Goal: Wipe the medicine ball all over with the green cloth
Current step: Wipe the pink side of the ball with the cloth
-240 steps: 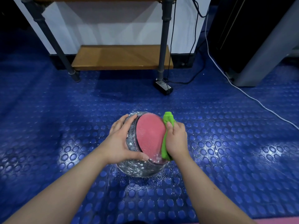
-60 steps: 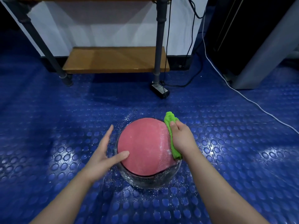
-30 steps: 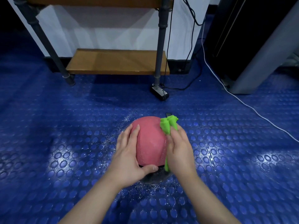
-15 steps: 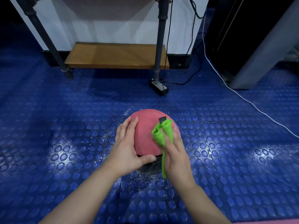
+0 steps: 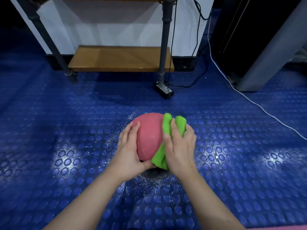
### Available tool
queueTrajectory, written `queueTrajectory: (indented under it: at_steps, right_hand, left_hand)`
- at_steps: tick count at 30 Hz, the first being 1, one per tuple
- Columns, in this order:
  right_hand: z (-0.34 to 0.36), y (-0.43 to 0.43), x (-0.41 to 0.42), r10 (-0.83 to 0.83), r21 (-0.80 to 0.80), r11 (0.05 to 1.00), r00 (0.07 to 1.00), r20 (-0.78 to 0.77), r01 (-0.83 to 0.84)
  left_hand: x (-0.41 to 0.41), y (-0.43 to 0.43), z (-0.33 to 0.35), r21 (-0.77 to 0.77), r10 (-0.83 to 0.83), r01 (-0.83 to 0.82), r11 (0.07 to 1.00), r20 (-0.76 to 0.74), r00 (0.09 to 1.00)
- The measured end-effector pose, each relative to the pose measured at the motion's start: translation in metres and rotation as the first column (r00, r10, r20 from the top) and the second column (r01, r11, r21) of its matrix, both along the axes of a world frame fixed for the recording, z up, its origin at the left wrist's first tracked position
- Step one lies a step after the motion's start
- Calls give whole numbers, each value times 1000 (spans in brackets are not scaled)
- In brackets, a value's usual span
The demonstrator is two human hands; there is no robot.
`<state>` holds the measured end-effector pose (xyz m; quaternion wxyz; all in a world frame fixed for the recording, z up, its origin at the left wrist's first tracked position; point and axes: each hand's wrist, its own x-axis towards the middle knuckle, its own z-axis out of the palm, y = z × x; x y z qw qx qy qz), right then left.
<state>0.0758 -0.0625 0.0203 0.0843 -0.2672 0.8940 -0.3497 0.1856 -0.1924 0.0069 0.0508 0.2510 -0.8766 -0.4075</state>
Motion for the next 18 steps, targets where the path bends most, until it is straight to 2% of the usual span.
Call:
queueTrajectory:
  at_steps: [2, 4, 8, 11, 13, 14, 17, 18]
  right_hand:
    - [-9, -1, 1, 6, 44, 999, 990, -138, 0]
    - [-14, -4, -3, 1, -47, 999, 986, -166, -9]
    - [-14, -14, -13, -21, -158, 987, 999, -45, 14]
    - [-9, -23, -35, -138, -114, 982, 985, 100, 149]
    - [-5, -28, -43, -208, -89, 971, 968, 138, 222]
    - [-4, -29, -37, -202, -95, 973, 974, 103, 212]
    - [-6, -28, 2, -60, -128, 991, 984, -171, 39]
    - [-7, -28, 10, -24, -130, 991, 975, -220, -5]
  left_hand:
    - [0, 1, -1, -3, -2, 2, 1000, -1, 1000]
    - [0, 1, -1, 4, -2, 2, 1000, 1, 1000]
    - [-4, 0, -1, 11, 13, -13, 1000, 2, 1000]
    - [-11, 1, 1, -5, 31, -31, 1000, 22, 999]
    - [-14, 3, 1, -17, 31, -31, 999, 32, 999]
    - [-15, 4, 1, -21, 35, -35, 999, 41, 999]
    - [-14, 2, 1, -6, 29, -29, 1000, 27, 999]
    - [-14, 2, 1, -2, 29, -29, 1000, 20, 999]
